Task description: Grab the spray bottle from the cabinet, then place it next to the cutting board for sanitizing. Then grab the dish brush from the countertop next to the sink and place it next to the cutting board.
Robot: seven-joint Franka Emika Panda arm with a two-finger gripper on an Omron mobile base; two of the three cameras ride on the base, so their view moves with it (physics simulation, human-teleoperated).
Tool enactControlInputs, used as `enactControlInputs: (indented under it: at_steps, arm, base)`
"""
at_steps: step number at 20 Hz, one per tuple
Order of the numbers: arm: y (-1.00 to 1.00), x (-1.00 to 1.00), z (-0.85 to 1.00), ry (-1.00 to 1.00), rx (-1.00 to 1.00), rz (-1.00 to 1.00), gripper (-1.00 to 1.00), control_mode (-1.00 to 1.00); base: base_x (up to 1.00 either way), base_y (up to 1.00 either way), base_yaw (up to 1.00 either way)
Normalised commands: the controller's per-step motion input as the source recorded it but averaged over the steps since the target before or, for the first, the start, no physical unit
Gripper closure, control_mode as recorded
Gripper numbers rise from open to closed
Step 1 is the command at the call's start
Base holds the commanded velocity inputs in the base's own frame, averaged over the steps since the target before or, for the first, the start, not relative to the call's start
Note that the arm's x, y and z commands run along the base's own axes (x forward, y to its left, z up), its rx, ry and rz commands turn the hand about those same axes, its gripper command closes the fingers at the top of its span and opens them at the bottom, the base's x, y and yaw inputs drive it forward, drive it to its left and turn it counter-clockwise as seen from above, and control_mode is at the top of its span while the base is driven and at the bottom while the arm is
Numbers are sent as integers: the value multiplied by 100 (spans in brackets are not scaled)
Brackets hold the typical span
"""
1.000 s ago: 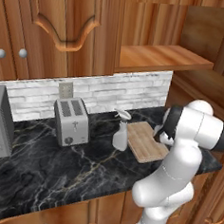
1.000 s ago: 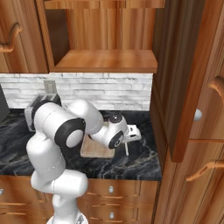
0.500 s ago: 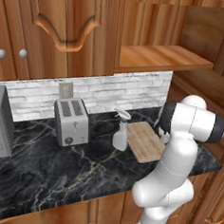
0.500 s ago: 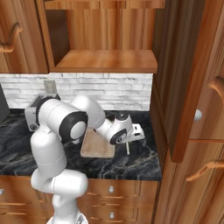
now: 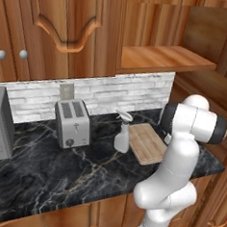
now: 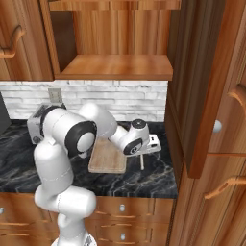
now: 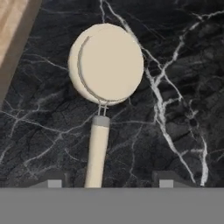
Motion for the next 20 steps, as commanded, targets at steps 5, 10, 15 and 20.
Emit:
enactControlInputs:
  at_steps: [5,10,15,20]
  arm:
    - [32,-15,30,0,0,0,-100,-100]
    - [40,-17,57,0,-2,0,-100,-100]
    - [37,-29,75,0,-3,0,-100,-100]
    - [26,-47,70,0,0,0,-100,-100]
  base:
    - [0,0,0]
    - [0,0,0]
    - [0,0,0]
    - [0,0,0]
